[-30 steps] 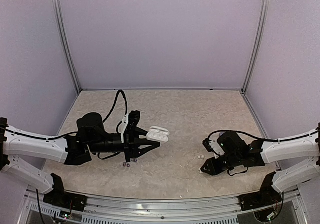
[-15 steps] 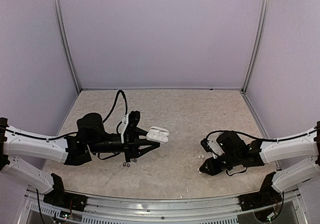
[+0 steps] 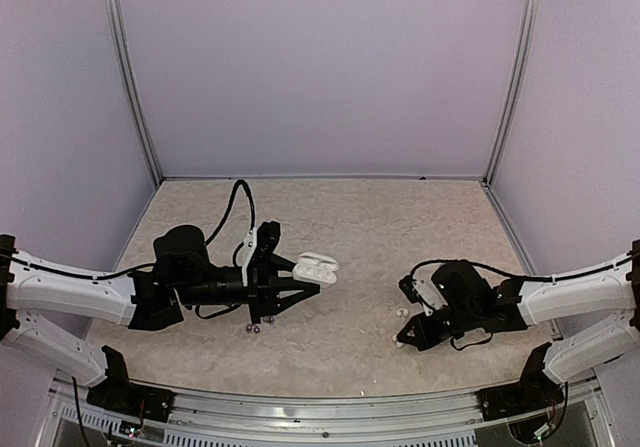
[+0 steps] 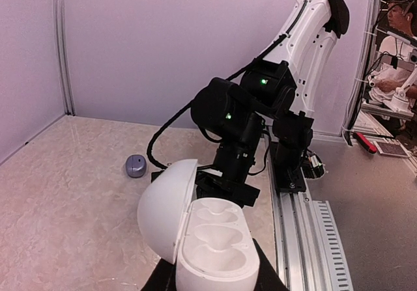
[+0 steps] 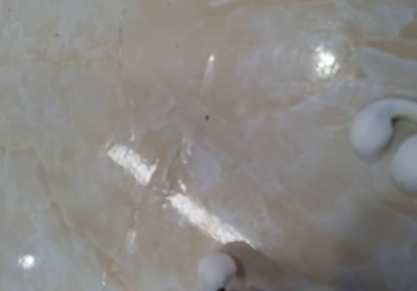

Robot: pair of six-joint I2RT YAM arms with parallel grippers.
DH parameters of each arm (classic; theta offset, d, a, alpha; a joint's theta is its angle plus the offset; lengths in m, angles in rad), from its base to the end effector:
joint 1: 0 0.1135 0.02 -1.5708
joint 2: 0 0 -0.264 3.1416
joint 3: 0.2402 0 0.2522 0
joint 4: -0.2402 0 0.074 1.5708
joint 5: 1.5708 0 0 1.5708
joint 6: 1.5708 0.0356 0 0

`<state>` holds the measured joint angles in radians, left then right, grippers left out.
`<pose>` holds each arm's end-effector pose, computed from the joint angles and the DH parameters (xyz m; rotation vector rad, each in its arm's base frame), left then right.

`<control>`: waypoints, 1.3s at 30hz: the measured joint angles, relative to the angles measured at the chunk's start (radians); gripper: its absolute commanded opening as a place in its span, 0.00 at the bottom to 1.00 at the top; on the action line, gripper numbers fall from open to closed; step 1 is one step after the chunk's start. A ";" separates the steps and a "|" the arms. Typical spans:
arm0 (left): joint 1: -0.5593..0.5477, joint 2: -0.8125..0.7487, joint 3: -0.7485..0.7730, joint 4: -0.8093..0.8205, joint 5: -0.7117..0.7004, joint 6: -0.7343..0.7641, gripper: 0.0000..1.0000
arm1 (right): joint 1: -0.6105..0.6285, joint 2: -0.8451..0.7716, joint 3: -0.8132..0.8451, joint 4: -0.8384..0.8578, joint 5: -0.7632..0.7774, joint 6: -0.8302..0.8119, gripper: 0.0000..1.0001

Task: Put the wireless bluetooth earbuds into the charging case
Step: Pick up the left earbud from the center of the board, then insert the left earbud into the left side groove of the charging case.

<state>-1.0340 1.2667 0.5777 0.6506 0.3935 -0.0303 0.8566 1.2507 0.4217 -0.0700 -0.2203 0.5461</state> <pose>0.1289 -0.2433 0.2519 1.1025 1.3321 -1.1209 0.1345 0.1671 0.1389 -0.5102 2.5992 0.8199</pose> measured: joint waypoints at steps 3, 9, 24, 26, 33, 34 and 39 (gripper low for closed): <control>0.000 -0.002 -0.005 0.000 0.000 0.002 0.00 | 0.003 -0.023 0.005 -0.021 0.004 -0.014 0.00; 0.000 -0.013 -0.027 0.008 0.004 0.011 0.00 | 0.006 -0.219 0.053 -0.037 0.002 -0.135 0.00; -0.010 -0.028 -0.029 0.002 0.104 0.074 0.00 | 0.155 -0.343 0.368 -0.029 -0.186 -0.575 0.00; -0.017 -0.036 -0.029 -0.005 0.121 0.084 0.00 | 0.192 -0.336 0.403 -0.027 -0.207 -0.615 0.00; -0.034 -0.038 -0.023 -0.043 0.170 0.095 0.00 | 0.274 -0.271 0.488 -0.037 -0.245 -0.708 0.00; -0.035 -0.037 -0.016 -0.052 0.176 0.096 0.00 | 0.285 -0.257 0.504 -0.039 -0.246 -0.717 0.00; -0.040 -0.027 0.004 -0.056 0.187 0.096 0.00 | 0.335 -0.201 0.546 -0.040 -0.242 -0.752 0.00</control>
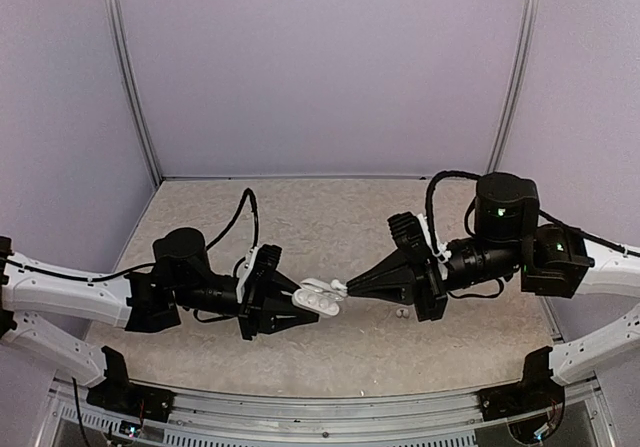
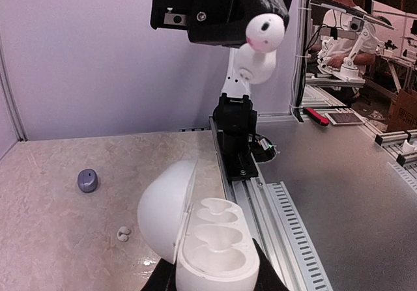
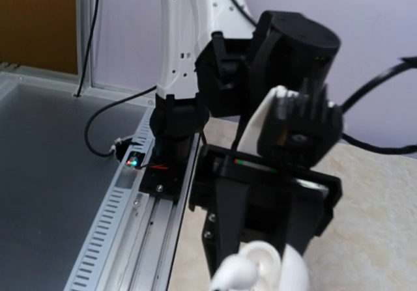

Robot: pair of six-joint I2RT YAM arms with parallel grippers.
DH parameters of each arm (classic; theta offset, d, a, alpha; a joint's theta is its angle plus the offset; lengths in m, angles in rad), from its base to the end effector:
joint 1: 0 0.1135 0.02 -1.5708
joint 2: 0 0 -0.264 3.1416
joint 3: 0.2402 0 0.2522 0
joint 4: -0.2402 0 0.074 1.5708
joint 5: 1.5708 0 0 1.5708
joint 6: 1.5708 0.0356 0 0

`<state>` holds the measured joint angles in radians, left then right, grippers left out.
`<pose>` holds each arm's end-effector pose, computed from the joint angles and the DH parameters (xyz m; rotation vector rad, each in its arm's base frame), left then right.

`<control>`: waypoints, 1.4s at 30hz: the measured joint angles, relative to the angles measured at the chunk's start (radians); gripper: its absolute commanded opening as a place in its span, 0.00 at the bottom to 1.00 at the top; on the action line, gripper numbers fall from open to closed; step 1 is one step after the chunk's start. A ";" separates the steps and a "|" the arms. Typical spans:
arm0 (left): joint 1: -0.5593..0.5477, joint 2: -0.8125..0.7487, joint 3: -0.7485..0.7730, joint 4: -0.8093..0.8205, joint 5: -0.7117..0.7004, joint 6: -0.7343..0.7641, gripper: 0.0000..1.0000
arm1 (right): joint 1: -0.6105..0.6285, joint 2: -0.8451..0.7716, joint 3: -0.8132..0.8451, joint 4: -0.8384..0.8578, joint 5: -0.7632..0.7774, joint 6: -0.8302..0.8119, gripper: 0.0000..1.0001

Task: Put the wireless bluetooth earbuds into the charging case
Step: Insert the left earbud into the left side groove of the charging case.

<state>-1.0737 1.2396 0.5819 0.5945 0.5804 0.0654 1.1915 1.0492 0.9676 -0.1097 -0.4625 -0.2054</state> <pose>0.1108 -0.2451 0.2543 1.3253 1.1811 -1.2221 0.0746 0.2301 0.3621 -1.4621 1.1836 1.1040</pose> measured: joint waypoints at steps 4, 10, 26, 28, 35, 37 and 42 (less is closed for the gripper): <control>-0.007 0.013 0.016 -0.006 0.007 0.003 0.00 | 0.018 0.045 0.016 -0.005 0.015 -0.019 0.00; -0.021 0.024 0.023 -0.024 0.007 0.010 0.00 | 0.031 0.105 0.049 -0.027 0.042 -0.040 0.00; -0.034 0.033 0.032 -0.065 0.002 0.032 0.00 | 0.039 0.185 0.118 -0.151 0.060 -0.068 0.00; -0.034 0.033 0.032 -0.066 -0.001 0.034 0.00 | 0.039 0.189 0.118 -0.163 0.060 -0.068 0.00; -0.041 0.034 0.039 -0.081 -0.010 0.048 0.00 | 0.039 0.192 0.118 -0.177 0.064 -0.067 0.00; -0.048 0.037 0.048 -0.093 -0.016 0.056 0.00 | 0.039 0.193 0.118 -0.178 0.066 -0.067 0.00; -0.060 0.046 0.063 -0.117 -0.032 0.073 0.00 | 0.043 0.199 0.118 -0.182 0.065 -0.068 0.00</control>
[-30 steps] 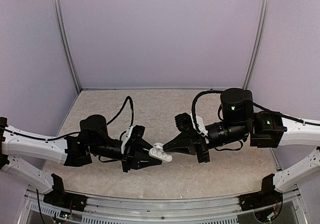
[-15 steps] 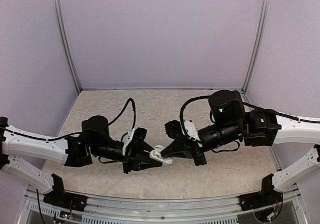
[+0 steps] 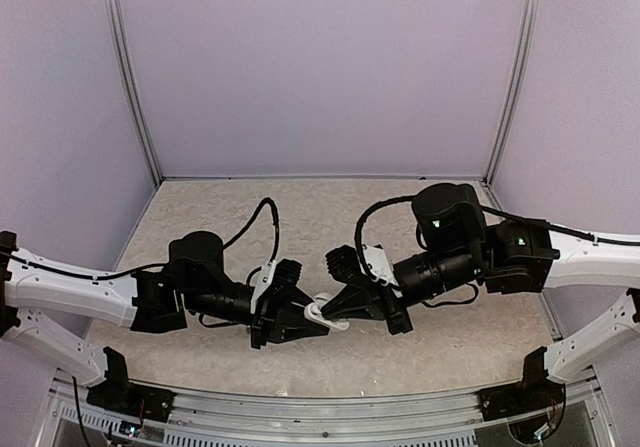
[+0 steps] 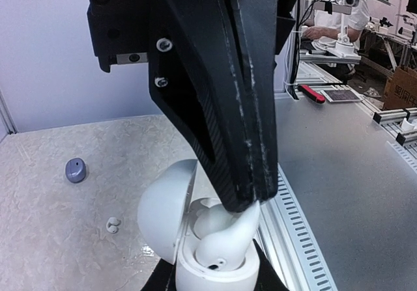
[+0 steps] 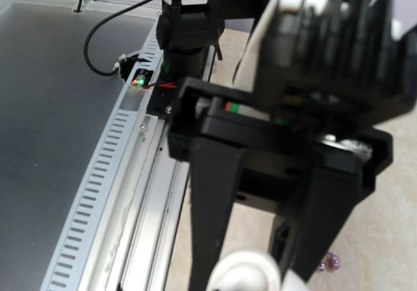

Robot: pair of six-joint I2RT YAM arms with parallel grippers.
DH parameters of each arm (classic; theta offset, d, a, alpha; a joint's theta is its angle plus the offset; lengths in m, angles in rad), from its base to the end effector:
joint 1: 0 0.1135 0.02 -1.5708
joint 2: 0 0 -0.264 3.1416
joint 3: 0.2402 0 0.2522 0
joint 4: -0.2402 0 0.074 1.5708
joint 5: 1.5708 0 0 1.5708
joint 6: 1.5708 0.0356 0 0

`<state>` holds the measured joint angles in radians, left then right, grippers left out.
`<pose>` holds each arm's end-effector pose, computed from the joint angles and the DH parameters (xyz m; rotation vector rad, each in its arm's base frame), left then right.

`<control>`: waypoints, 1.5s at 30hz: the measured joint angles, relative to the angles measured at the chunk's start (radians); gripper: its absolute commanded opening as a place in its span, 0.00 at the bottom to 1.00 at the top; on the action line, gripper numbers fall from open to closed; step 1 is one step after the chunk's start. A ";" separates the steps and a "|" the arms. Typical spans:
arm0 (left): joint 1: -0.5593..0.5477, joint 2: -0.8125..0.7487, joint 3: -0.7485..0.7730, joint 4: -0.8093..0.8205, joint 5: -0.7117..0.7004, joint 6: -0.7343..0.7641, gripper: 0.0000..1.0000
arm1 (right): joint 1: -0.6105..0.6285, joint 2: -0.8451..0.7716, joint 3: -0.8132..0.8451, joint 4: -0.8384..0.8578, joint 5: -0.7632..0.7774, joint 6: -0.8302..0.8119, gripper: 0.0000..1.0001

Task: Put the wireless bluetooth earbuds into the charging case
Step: Insert the left earbud into the left side groove of the charging case.

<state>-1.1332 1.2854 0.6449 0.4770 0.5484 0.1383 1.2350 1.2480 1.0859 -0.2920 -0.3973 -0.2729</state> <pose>0.1022 -0.2623 0.2516 1.4269 1.2037 -1.1841 0.0805 0.2724 0.3367 -1.6456 1.3631 0.9912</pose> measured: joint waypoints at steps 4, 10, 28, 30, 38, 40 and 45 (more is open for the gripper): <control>-0.001 0.000 0.000 -0.010 -0.003 0.003 0.00 | 0.000 0.010 0.000 -0.003 -0.006 0.000 0.00; -0.001 0.000 0.000 -0.031 -0.005 0.005 0.00 | 0.000 0.021 0.000 -0.007 -0.005 0.000 0.05; 0.010 -0.002 -0.001 -0.006 -0.055 -0.014 0.00 | 0.010 -0.008 0.000 0.011 0.166 0.008 0.22; 0.012 -0.002 -0.001 0.006 -0.059 -0.019 0.00 | 0.010 -0.013 0.000 0.014 0.171 0.008 0.22; 0.015 -0.016 -0.016 0.046 -0.092 -0.029 0.00 | 0.010 -0.022 0.000 0.021 0.186 0.008 0.21; 0.016 -0.016 -0.016 0.048 -0.113 -0.029 0.00 | 0.013 -0.021 0.003 0.016 0.209 0.011 0.21; 0.018 -0.018 -0.016 0.047 -0.169 -0.027 0.00 | 0.014 0.013 0.075 -0.031 0.285 0.021 0.18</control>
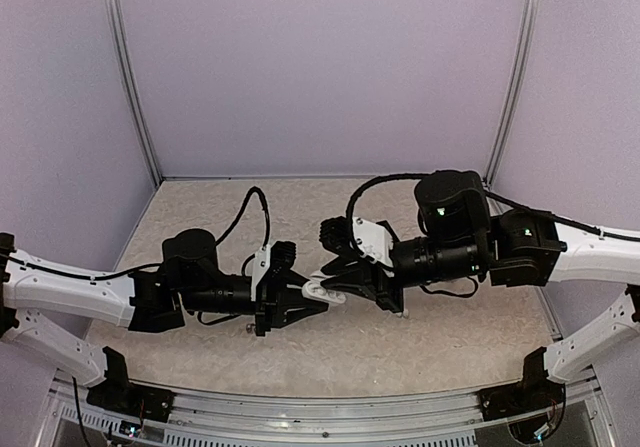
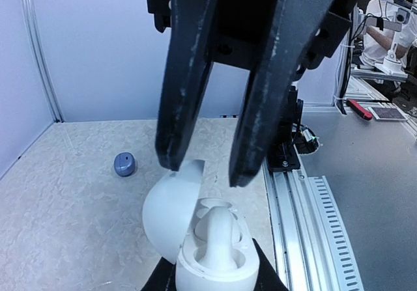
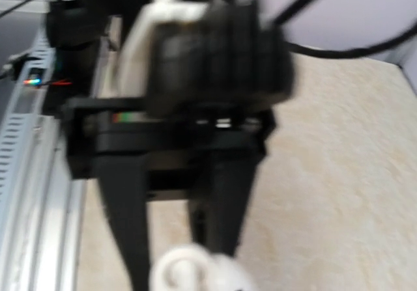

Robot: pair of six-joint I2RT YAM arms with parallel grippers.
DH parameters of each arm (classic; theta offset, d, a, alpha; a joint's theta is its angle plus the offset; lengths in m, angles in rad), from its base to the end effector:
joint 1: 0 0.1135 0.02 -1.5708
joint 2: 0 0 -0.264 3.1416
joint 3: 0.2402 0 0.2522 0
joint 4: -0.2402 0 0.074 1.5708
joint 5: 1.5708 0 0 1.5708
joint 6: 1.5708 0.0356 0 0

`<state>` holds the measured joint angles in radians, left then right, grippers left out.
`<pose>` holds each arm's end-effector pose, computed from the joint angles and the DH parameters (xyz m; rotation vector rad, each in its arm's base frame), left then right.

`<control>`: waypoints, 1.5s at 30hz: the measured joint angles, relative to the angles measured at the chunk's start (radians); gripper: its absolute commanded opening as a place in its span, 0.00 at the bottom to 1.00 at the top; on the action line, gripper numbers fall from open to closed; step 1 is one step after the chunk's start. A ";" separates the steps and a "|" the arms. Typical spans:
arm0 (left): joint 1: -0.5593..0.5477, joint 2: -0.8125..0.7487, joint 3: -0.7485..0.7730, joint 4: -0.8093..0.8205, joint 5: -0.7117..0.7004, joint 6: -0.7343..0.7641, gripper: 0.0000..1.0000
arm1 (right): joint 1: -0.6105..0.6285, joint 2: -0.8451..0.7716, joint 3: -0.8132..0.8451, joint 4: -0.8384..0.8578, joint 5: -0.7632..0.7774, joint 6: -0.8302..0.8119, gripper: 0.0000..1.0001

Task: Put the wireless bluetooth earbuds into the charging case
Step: Close the charging case at the center of the board.

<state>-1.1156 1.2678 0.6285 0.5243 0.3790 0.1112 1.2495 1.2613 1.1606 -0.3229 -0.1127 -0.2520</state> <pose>0.1113 -0.2573 0.2552 1.2658 1.2727 -1.0564 0.0875 0.2755 0.3551 -1.4677 1.4625 0.7424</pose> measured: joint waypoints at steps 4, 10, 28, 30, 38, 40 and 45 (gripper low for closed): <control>0.001 -0.006 0.000 -0.004 -0.033 0.009 0.00 | 0.000 0.026 0.035 -0.037 0.058 0.006 0.17; 0.001 -0.007 0.000 -0.040 -0.057 0.014 0.00 | 0.002 0.066 0.069 -0.093 0.107 0.007 0.16; 0.000 -0.002 0.000 -0.061 -0.097 0.018 0.00 | 0.045 0.082 0.105 -0.164 0.182 0.003 0.25; 0.001 0.002 0.000 -0.061 -0.106 0.017 0.00 | 0.053 0.082 0.106 -0.172 0.181 0.006 0.25; 0.002 0.007 0.000 -0.062 -0.119 0.017 0.00 | 0.058 0.081 0.106 -0.184 0.211 0.011 0.31; 0.002 0.007 0.000 -0.061 -0.118 0.016 0.00 | 0.058 0.081 0.106 -0.185 0.211 0.014 0.38; 0.004 0.005 0.000 -0.046 -0.098 0.005 0.00 | 0.059 0.081 0.092 -0.176 0.203 0.020 0.45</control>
<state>-1.1114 1.2728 0.6289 0.4782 0.2810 0.1162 1.3083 1.3426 1.2526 -0.4992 0.0906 -0.2321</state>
